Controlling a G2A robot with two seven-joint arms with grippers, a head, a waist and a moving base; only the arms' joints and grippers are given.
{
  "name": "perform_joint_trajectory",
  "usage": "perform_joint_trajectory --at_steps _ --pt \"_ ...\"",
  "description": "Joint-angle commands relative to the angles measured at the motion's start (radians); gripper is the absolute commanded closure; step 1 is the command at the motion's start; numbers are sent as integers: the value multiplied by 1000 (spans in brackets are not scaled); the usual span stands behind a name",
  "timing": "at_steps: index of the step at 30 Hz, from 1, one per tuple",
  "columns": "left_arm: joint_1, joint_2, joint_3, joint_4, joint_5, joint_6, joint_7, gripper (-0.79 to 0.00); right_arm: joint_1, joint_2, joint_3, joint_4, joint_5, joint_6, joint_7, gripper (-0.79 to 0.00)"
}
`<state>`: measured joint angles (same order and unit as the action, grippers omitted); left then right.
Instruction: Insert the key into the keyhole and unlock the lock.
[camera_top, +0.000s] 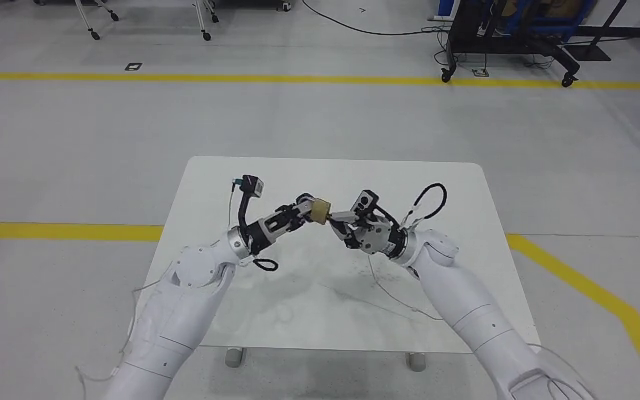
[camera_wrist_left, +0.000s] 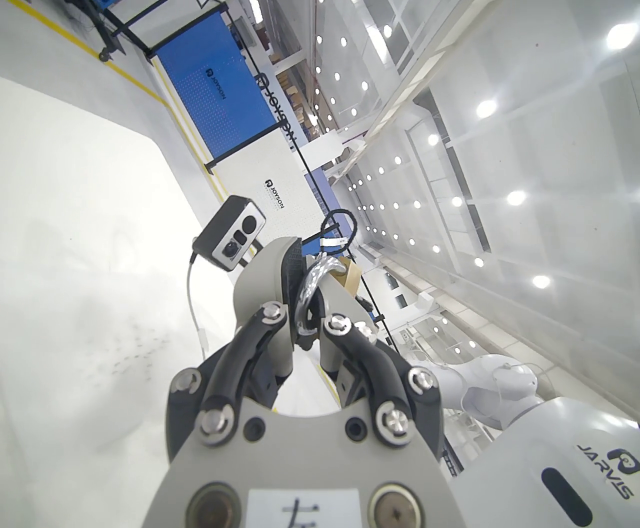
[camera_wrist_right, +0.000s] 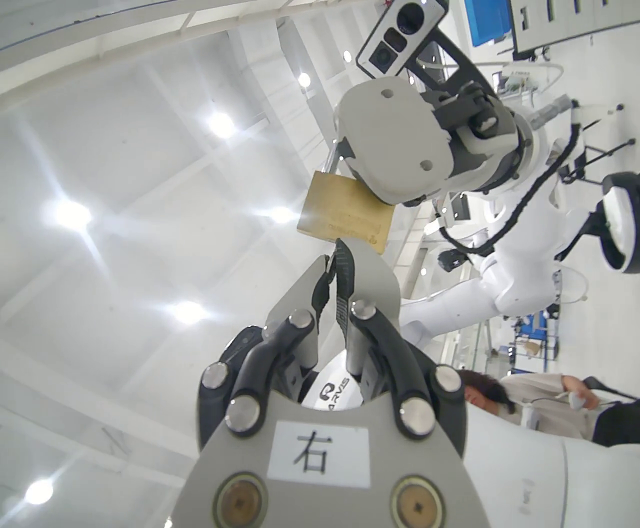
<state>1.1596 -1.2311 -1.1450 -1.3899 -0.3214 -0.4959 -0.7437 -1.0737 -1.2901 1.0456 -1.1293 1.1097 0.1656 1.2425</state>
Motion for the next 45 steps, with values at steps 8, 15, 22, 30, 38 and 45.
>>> perform_joint_trajectory --at_steps 8,15,22,30,38,45 --pt "34 3 -13 -38 86 -90 74 0 12 -4 -11 23 8 68 4 0" --pt "45 3 -22 -42 75 -86 109 0 10 -2 0 15 -14 42 13 -160" --pt "42 4 -32 -35 92 22 151 0 -27 28 81 -45 -149 -84 14 -785" --pt "19 -1 74 -70 385 269 153 0 -214 102 366 -294 -350 -242 -104 -785" --pt "-81 -29 251 -32 606 468 60 0 -275 113 431 -369 -363 -264 -130 -785" --pt "-170 -66 376 82 709 526 41 0 -275 113 431 -369 -363 -264 -130 -785"
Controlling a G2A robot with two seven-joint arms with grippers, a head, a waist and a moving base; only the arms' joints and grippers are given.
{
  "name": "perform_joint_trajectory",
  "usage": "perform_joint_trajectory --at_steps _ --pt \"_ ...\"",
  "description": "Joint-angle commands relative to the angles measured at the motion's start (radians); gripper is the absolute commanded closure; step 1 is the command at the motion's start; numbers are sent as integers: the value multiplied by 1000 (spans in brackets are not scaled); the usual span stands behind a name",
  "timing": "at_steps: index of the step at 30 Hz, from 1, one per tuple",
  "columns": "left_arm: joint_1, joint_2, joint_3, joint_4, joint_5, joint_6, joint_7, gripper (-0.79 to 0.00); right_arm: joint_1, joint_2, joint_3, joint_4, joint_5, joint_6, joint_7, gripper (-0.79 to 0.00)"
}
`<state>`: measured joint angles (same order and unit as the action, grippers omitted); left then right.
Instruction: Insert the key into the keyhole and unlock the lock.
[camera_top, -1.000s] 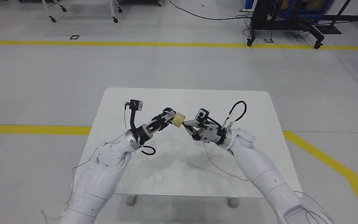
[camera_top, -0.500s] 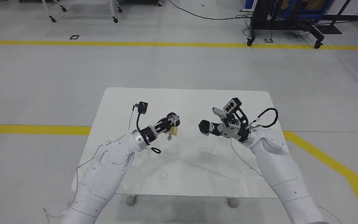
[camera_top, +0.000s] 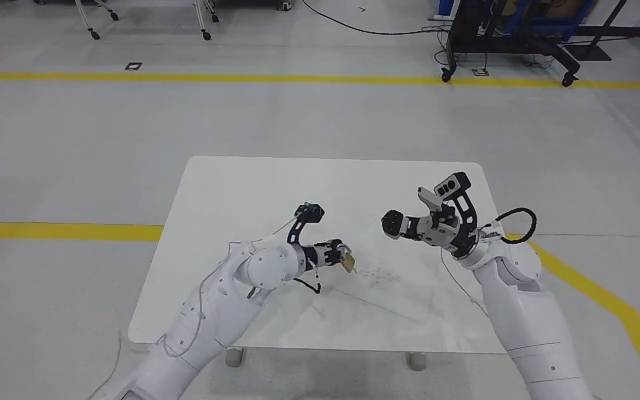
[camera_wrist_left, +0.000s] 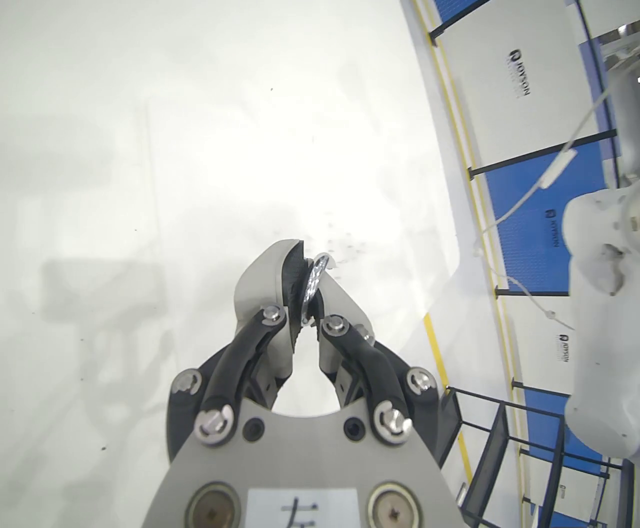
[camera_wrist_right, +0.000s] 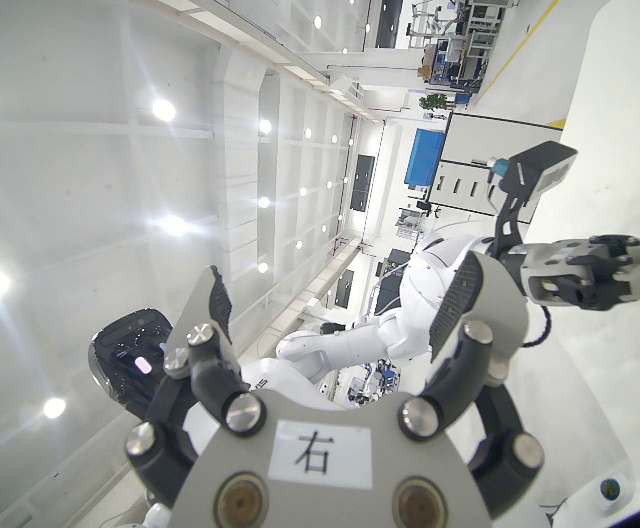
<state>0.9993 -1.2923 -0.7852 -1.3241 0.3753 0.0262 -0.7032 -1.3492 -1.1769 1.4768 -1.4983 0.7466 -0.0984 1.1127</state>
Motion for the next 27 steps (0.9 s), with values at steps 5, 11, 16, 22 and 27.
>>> perform_joint_trajectory --at_steps 5,11,16,22,27 --pt "-47 -30 65 86 22 16 15 -18 0 0 0 0 0 0 0 -785" --pt "-68 -46 74 123 -2 12 12 -785 0 0 0 0 0 0 0 -785" --pt "-66 -51 79 115 -4 14 -10 -785 0 0 0 0 0 0 0 -785" --pt "-43 -41 41 79 -31 0 -49 -785 0 0 0 0 0 0 0 -785" --pt "-21 -24 -13 47 -59 -4 -90 -785 0 0 0 0 0 0 0 -785"
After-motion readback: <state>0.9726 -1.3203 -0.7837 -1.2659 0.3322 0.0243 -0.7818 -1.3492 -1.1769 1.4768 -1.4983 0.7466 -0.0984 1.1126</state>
